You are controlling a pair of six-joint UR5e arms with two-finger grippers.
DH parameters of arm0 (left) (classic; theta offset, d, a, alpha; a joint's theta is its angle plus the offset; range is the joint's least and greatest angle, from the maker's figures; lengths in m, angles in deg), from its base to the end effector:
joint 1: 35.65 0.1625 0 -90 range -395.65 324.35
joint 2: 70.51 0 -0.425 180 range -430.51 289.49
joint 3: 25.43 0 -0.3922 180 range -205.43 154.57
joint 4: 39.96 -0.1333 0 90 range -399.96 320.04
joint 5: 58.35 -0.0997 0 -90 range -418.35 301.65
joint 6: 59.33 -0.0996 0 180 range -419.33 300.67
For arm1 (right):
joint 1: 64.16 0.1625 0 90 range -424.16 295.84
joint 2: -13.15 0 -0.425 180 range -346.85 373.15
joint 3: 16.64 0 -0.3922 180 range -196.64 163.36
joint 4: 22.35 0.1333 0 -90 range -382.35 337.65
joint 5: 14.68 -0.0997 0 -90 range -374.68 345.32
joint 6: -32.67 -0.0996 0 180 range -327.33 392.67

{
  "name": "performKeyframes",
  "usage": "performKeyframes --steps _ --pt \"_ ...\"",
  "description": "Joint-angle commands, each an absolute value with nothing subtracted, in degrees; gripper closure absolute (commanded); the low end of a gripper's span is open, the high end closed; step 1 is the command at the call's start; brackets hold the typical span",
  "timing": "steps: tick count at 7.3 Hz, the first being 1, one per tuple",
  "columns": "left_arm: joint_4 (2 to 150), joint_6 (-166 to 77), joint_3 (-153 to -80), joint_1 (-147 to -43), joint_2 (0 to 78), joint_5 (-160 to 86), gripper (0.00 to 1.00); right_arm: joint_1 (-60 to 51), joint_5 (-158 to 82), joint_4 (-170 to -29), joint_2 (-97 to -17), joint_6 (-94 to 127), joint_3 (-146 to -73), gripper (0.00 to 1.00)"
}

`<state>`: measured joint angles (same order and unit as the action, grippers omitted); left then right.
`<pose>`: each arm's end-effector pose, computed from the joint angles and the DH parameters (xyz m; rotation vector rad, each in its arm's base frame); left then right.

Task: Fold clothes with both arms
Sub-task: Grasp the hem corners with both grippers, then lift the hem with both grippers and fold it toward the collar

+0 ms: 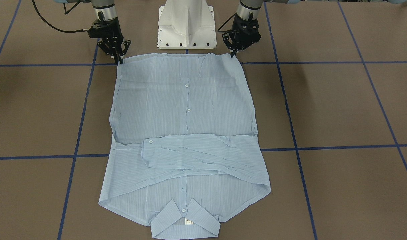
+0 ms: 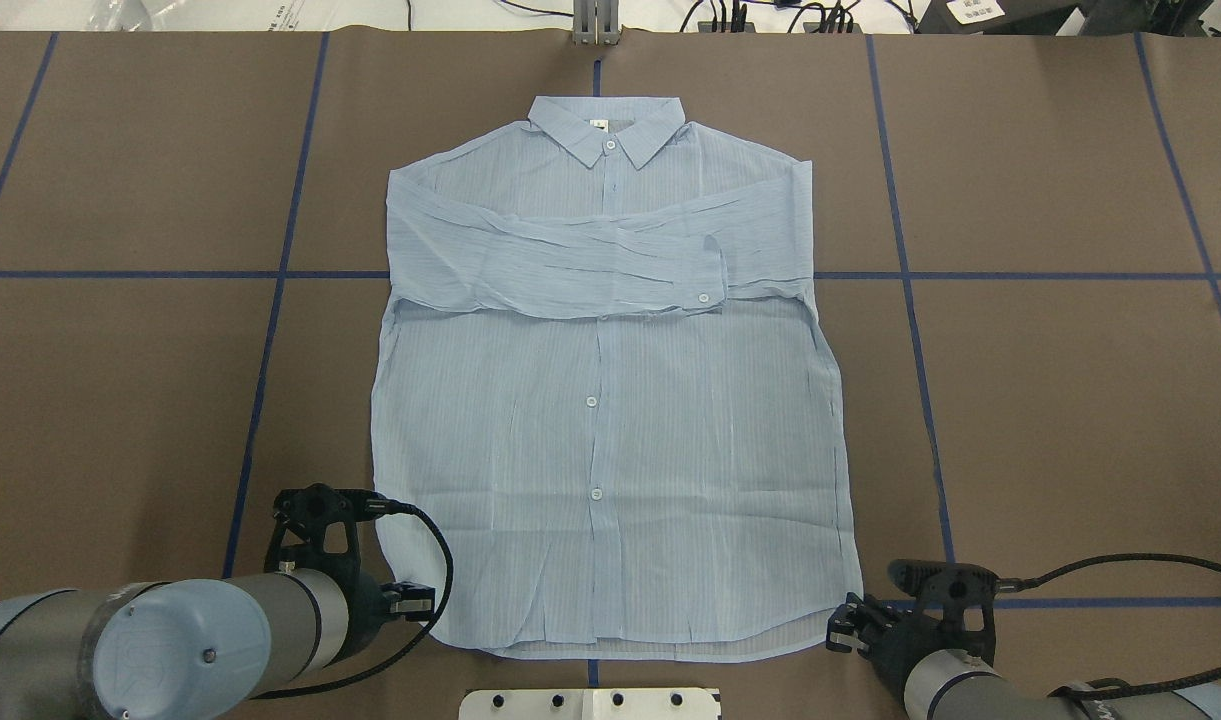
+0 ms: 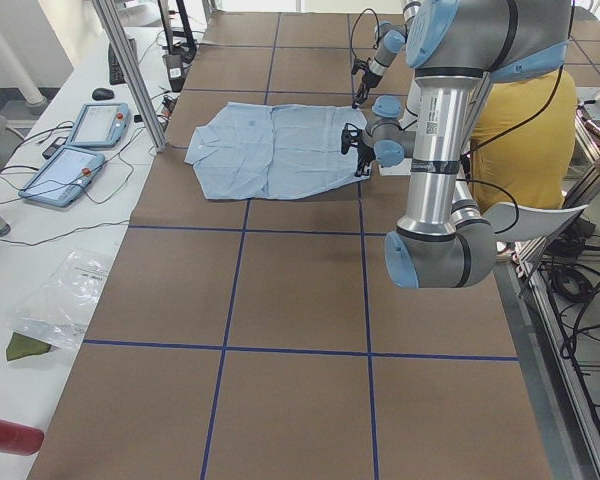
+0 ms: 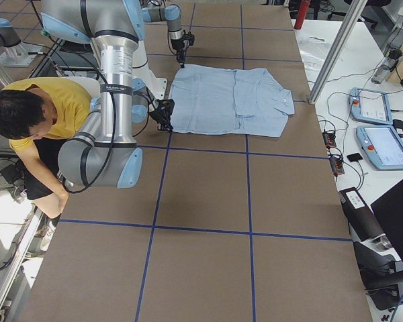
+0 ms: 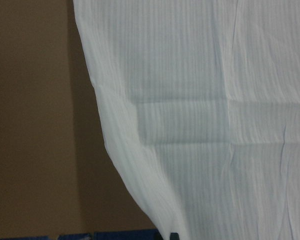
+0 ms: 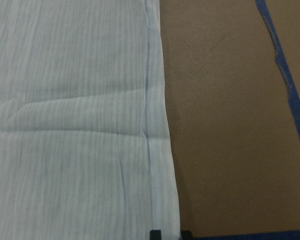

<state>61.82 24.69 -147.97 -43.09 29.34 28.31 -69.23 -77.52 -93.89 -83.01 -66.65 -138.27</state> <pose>0.4791 -0.2029 0.2942 0.1640 0.9325 -0.0511 -0.4558 -0.1390 0.4110 0.3532 -0.8036 0.2510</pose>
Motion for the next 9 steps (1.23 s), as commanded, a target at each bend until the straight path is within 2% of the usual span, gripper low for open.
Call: performKeyframes --steps 1,2,3,4,6,7,9 --pt "61.8 24.7 -148.9 -43.2 29.3 28.3 1.0 -69.3 -77.5 -93.9 -83.0 -66.7 -138.3 1.0" --pt "61.6 24.6 -150.2 -43.4 29.2 28.5 1.0 -68.7 -77.7 -94.1 -83.2 -66.6 -140.1 1.0" --pt "61.5 24.0 -152.8 -43.7 28.9 28.8 1.0 -68.6 -78.2 -99.9 -84.1 -66.6 -146.0 1.0" --pt "58.8 22.9 -158.3 -43.9 28.3 29.7 1.0 -68.6 -81.1 -109.4 -84.1 -66.6 -155.5 1.0" --pt "44.7 21.9 -174.5 -44.1 29.2 36.1 1.0 -68.6 -88.4 -125.7 -82.9 -66.7 -173.2 1.0" --pt "38.2 21.8 -181.3 -45.1 30.4 39.4 1.0 -66.5 -91.0 -127.9 -79.3 -66.7 -175.4 1.0" --pt "32.5 18.7 -177.6 -50.0 39.5 44.2 1.0 -58.2 -97.6 -135.1 -72.8 -65.7 -175.0 1.0"
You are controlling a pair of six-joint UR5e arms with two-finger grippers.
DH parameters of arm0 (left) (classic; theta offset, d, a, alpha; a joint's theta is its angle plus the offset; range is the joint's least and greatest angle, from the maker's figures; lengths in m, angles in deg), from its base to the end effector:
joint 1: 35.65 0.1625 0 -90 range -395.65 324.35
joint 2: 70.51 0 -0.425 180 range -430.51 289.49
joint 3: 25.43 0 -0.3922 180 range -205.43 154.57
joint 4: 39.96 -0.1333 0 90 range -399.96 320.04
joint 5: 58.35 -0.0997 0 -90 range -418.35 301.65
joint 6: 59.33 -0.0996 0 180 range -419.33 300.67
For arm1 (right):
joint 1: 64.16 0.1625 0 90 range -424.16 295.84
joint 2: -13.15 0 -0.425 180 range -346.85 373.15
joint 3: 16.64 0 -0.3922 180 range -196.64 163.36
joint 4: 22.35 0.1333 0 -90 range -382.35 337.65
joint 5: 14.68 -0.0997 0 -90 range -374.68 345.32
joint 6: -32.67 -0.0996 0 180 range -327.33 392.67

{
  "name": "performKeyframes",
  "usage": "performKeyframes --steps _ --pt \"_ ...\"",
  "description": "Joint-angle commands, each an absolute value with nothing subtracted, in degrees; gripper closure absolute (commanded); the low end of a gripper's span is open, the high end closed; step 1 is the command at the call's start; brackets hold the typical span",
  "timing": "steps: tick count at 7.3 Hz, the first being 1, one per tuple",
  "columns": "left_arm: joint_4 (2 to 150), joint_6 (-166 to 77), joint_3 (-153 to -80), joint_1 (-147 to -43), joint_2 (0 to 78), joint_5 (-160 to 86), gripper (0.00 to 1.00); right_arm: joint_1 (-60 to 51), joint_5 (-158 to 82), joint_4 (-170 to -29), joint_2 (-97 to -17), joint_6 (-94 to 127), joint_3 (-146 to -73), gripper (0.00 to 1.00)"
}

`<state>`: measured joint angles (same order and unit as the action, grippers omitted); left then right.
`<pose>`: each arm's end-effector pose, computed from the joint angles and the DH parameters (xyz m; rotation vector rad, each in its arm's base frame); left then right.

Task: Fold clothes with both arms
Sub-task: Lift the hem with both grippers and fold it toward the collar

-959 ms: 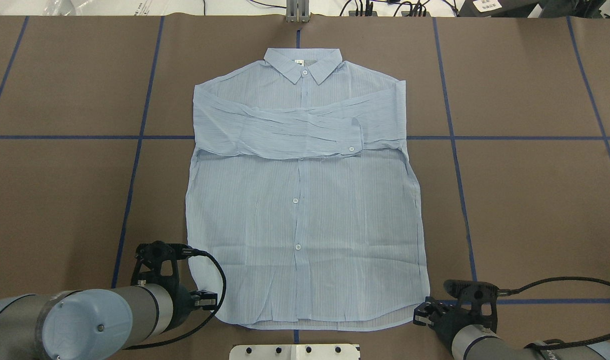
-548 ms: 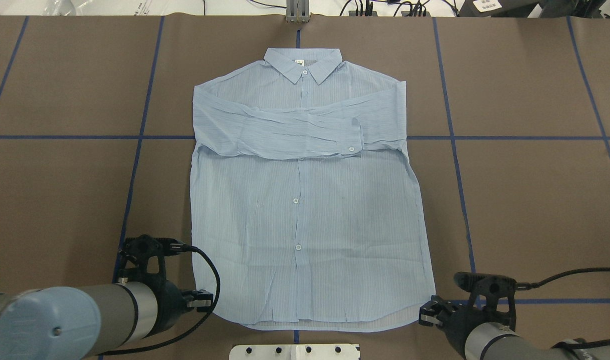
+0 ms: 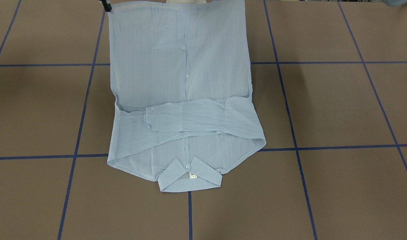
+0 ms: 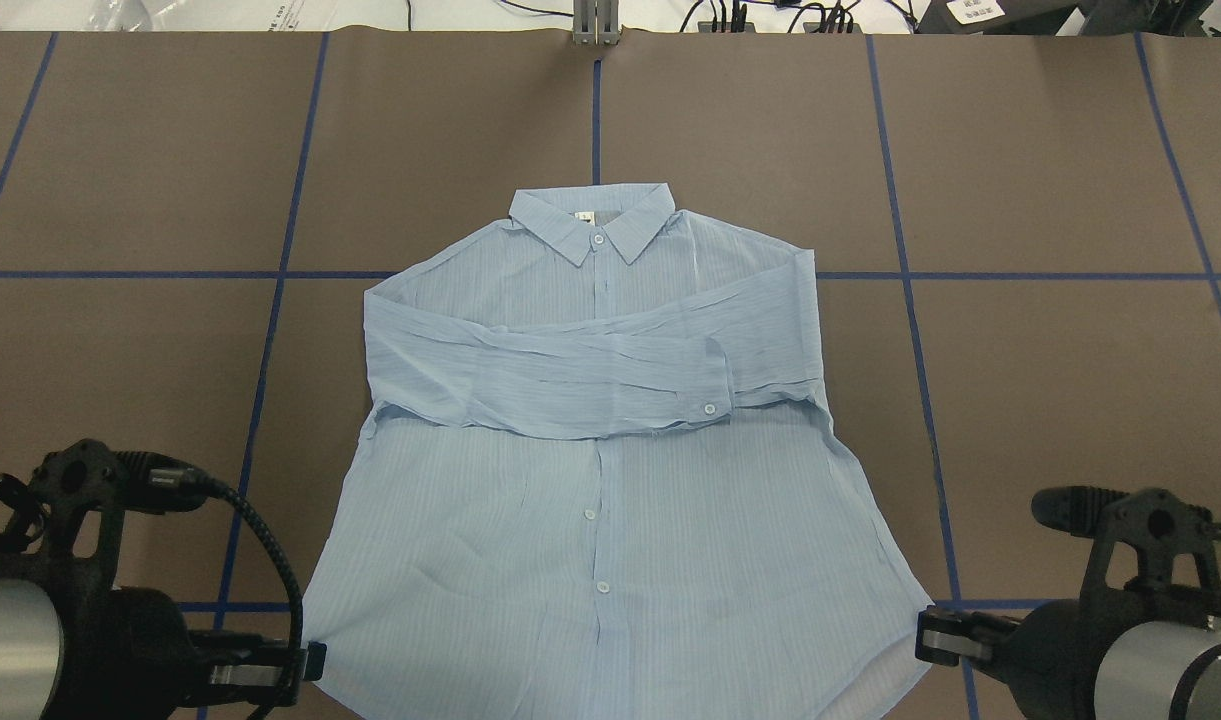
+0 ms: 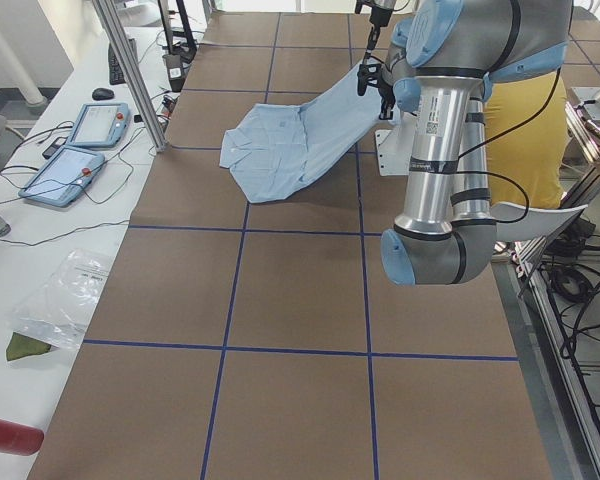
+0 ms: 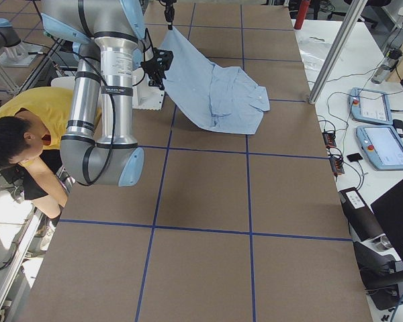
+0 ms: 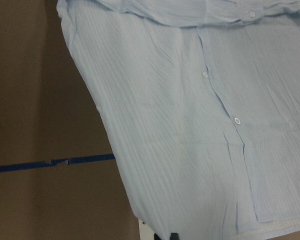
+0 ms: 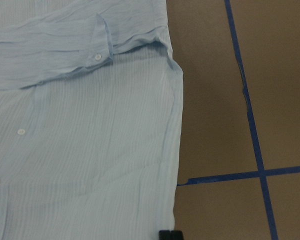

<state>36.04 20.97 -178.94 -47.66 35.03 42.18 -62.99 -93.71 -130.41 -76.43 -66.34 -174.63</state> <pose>0.2883 -0.1790 0.1378 0.0525 1.1422 0.0685 -0.2832 -0.1581 0.2084 0.1190 -0.8884 0.2498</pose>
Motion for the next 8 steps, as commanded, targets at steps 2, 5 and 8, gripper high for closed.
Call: performKeyframes --steps 2,5,8 --pt "32.9 16.4 -164.9 -54.5 44.5 40.5 1.0 -50.8 -98.2 -137.0 -64.8 -58.3 -170.4 1.0" --pt "38.4 12.3 -152.1 -63.7 47.1 36.0 1.0 -35.5 -98.3 -135.4 -51.7 -49.9 -150.3 1.0" --pt "49.0 12.2 -140.3 -68.5 49.4 33.4 1.0 -29.5 -97.9 -121.1 -50.2 -48.6 -135.1 1.0"
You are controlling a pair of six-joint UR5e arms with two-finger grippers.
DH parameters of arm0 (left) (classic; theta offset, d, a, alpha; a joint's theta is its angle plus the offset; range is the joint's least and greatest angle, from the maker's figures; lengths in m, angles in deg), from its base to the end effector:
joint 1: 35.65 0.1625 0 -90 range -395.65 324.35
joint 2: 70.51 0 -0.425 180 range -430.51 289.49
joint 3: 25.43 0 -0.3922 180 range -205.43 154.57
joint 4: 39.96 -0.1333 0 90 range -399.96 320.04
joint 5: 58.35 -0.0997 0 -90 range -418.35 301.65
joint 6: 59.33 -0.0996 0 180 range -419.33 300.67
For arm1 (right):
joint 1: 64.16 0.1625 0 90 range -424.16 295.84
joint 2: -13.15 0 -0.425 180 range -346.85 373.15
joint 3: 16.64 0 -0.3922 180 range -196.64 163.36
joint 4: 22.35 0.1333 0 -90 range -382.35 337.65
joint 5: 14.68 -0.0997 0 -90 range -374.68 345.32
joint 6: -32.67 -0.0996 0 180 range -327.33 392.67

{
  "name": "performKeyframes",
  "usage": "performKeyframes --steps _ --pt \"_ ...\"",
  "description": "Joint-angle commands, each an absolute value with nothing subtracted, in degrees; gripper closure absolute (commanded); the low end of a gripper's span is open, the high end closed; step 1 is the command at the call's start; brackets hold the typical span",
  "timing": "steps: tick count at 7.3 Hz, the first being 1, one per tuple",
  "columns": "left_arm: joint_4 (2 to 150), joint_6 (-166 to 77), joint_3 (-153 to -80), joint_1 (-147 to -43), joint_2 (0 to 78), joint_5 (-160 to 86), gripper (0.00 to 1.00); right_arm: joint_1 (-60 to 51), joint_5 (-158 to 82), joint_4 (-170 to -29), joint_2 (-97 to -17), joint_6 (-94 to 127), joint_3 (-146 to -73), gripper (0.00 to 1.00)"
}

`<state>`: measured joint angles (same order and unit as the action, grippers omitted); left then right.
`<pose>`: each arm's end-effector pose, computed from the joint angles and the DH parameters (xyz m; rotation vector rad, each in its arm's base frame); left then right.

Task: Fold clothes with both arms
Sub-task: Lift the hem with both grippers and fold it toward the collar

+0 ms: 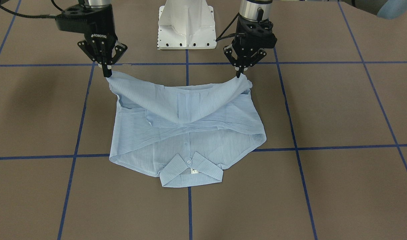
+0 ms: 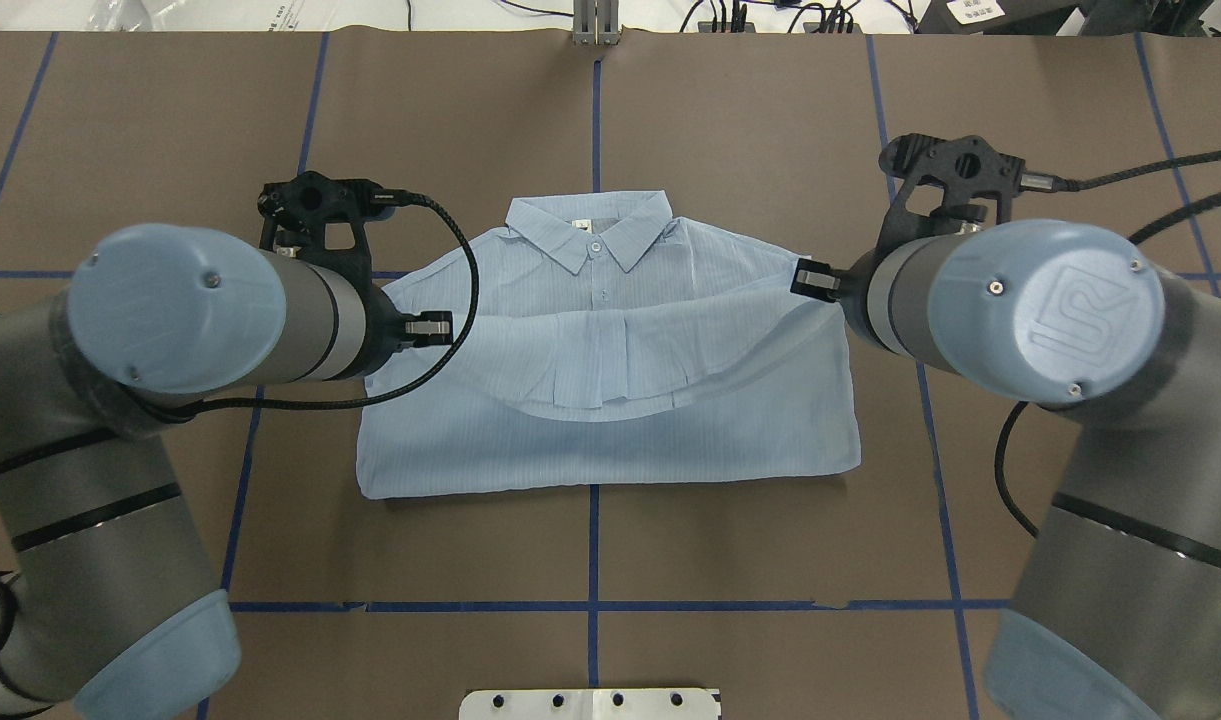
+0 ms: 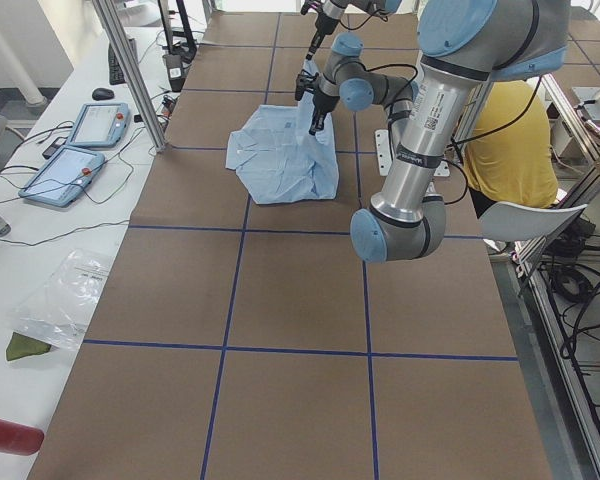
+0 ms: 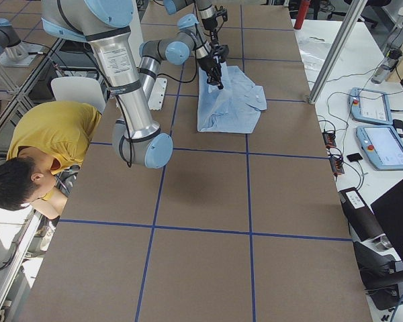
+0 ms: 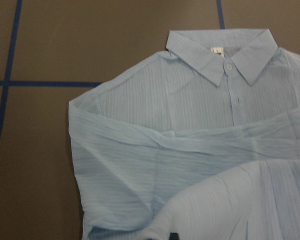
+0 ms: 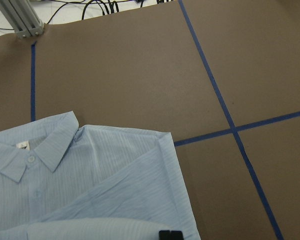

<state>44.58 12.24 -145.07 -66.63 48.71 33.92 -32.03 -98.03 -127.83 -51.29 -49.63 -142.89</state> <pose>0.4046 -0.3938 0.1770 0.3567 0.8633 -0.1844 -0.3541 -0.3934 0.1964 0.3816 -0.7285 0.4492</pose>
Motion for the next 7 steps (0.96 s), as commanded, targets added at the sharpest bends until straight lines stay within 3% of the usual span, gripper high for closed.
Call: performKeyframes --steps 1,4,7 --pt "53.3 12.2 -135.2 -68.8 49.6 30.1 1.0 -27.7 -97.8 -115.6 -49.3 -47.2 -128.2 1.0" --pt "68.2 5.9 -119.6 -71.3 50.4 29.1 1.0 -24.6 -98.1 -99.5 -47.8 -45.0 -108.7 1.0" --pt "74.0 0.3 -114.2 -74.6 50.4 29.6 1.0 -24.5 -98.1 -98.0 -44.8 -43.7 -107.3 1.0"
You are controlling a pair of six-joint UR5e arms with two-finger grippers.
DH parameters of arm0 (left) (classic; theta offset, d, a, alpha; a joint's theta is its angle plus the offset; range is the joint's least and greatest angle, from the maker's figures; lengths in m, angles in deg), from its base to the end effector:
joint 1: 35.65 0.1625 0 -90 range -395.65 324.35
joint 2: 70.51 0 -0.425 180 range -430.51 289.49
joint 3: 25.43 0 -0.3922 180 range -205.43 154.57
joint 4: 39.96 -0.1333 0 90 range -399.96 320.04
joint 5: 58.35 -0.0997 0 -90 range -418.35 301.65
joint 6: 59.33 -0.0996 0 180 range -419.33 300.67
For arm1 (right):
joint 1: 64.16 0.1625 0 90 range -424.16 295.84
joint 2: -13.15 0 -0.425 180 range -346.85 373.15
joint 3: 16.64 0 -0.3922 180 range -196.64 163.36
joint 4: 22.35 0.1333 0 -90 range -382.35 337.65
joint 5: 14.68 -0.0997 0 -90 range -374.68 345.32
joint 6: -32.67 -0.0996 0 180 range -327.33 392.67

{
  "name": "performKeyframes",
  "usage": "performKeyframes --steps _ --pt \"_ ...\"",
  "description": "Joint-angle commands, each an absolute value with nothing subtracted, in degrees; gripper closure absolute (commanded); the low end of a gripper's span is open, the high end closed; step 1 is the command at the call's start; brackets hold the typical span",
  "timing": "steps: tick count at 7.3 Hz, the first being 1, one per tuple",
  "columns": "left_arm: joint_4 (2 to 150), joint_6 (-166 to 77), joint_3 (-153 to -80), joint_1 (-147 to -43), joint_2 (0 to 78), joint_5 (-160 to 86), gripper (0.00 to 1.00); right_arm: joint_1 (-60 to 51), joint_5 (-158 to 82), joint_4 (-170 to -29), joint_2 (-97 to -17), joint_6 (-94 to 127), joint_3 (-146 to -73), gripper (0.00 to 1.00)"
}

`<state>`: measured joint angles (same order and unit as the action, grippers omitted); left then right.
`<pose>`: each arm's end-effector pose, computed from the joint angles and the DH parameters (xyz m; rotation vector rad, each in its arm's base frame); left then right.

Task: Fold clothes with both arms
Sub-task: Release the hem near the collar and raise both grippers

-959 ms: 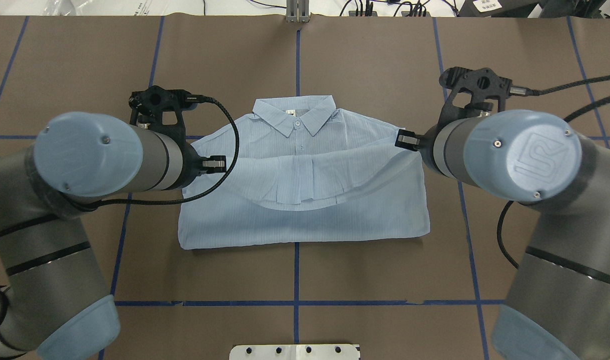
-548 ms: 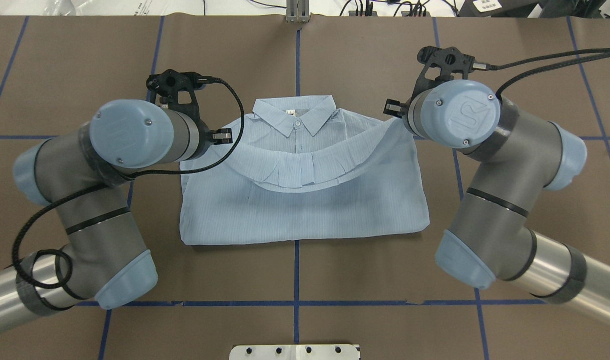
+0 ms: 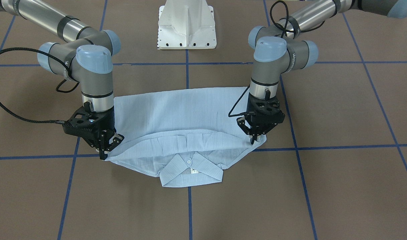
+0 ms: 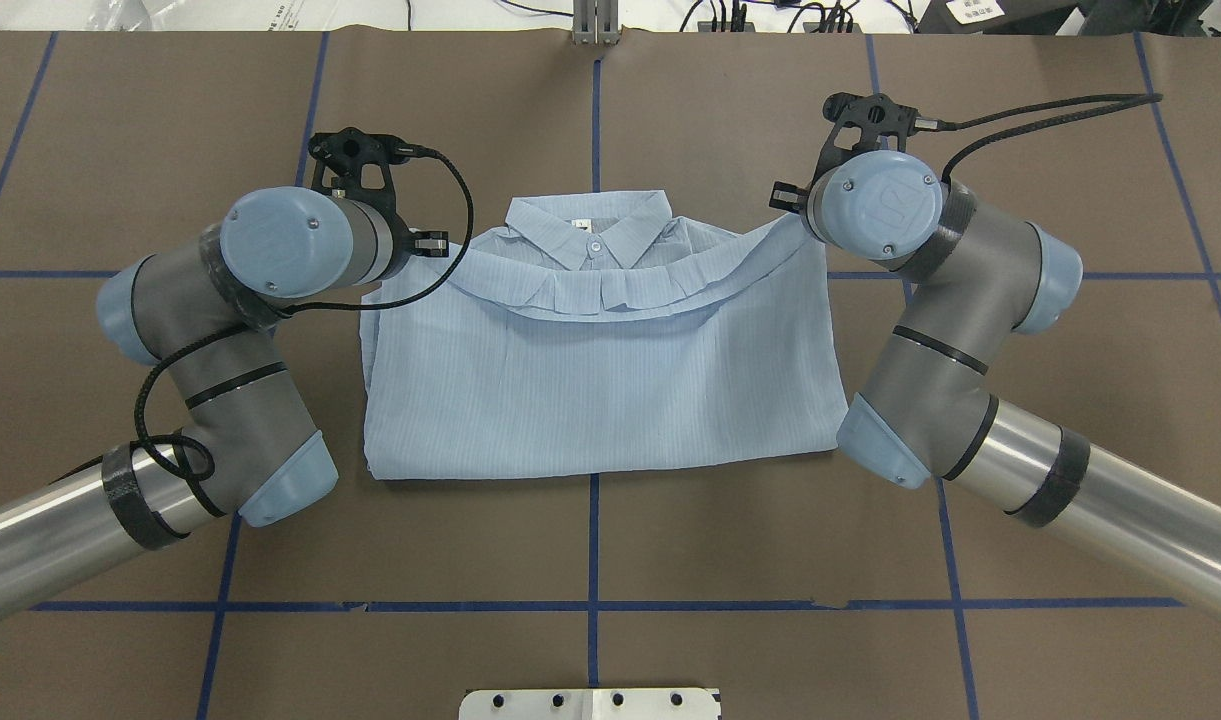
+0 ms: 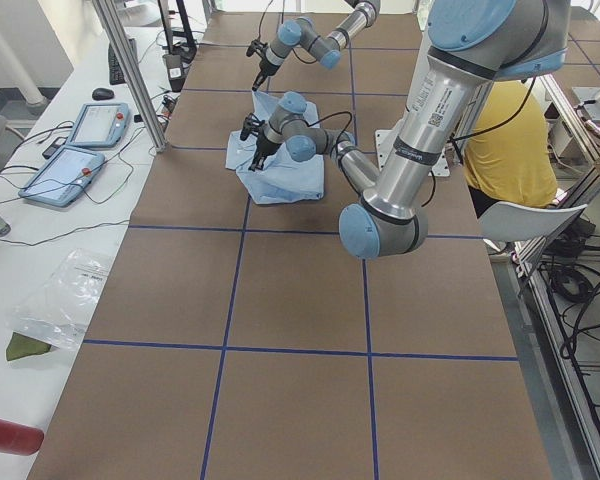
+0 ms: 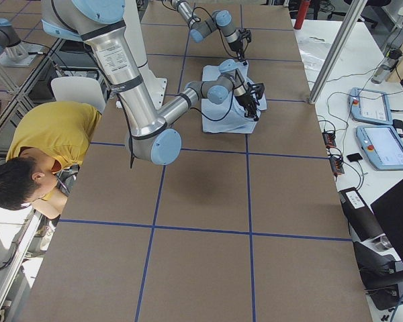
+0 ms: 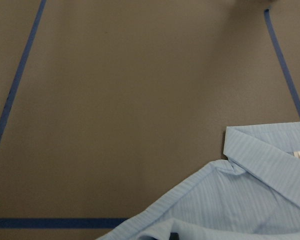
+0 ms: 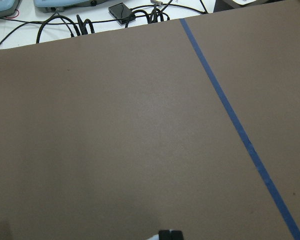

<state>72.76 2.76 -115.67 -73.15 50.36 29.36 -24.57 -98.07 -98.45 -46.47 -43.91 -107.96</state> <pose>0.4663 -0.5308 0.3029 0.5394 0.7715 -0.1736 -0.4388 -0.5507 0.3210 0.4571 -0.6694 0.4777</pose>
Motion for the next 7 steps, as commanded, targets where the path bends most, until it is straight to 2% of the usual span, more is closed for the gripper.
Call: performKeyframes --steps 1,2,3,4,7 --pt "74.4 -1.0 -114.1 -75.5 50.3 29.7 1.0 -24.5 -98.2 -98.1 -44.5 -43.6 -107.3 1.0" --pt "74.4 -1.0 -113.8 -75.7 50.3 29.7 1.0 -24.5 -98.2 -98.1 -44.5 -43.5 -107.3 1.0" --pt "74.4 -1.0 -113.4 -75.6 50.3 29.7 1.0 -24.5 -98.2 -98.0 -44.6 -43.5 -106.7 0.6" --pt "74.8 -2.6 -113.4 -75.6 50.0 29.7 0.01 -24.6 -98.1 -97.9 -44.6 -43.3 -105.9 0.01" --pt "77.3 -6.9 -117.0 -76.1 47.7 38.9 0.0 -22.1 -105.5 -97.5 -46.3 -36.5 -108.0 0.0"
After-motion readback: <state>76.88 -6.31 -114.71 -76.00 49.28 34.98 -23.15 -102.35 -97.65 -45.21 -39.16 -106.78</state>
